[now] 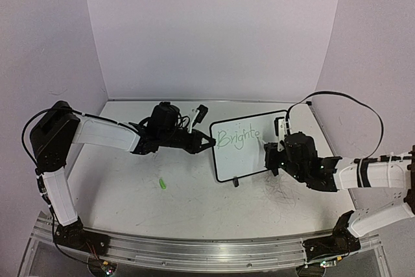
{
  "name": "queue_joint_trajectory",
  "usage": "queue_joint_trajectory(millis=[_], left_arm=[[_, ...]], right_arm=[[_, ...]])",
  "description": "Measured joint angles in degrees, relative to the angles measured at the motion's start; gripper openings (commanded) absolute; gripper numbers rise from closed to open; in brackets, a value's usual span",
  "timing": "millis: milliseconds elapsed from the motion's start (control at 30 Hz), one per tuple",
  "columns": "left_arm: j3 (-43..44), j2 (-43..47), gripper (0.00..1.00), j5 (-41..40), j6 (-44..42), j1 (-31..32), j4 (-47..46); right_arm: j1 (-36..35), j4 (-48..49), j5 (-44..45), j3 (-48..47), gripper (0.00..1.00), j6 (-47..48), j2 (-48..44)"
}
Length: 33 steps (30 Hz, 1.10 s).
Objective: Write a sentence on the whiteboard
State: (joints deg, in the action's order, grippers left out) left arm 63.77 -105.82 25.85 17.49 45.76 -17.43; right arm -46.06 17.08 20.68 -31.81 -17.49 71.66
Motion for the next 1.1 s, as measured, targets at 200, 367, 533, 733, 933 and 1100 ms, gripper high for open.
queue_joint_trajectory(millis=[200,367,533,733,933,1100], left_arm=[[0.00,0.11,0.00,0.08,-0.13,0.08,0.02],[0.00,0.11,0.00,0.08,-0.17,0.08,0.02],[0.00,0.11,0.00,0.08,-0.17,0.08,0.02],[0.00,0.11,0.00,0.08,-0.19,0.08,0.02],[0.00,0.11,0.00,0.08,-0.19,0.09,0.02],[0.00,0.11,0.00,0.08,-0.19,0.11,0.02]], right_arm=[[0.09,-2.18,1.25,0.09,0.00,1.22,-4.45],[0.84,-1.00,1.09,-0.05,0.00,3.08,-6.16],[1.14,-0.39,0.88,-0.07,0.00,4.54,-3.90],[1.39,0.87,0.86,-0.07,0.00,5.61,-3.79],[1.75,2.09,0.81,-0.71,0.00,6.15,-2.33],[2.05,2.66,0.66,-1.22,0.00,6.70,-1.78]])
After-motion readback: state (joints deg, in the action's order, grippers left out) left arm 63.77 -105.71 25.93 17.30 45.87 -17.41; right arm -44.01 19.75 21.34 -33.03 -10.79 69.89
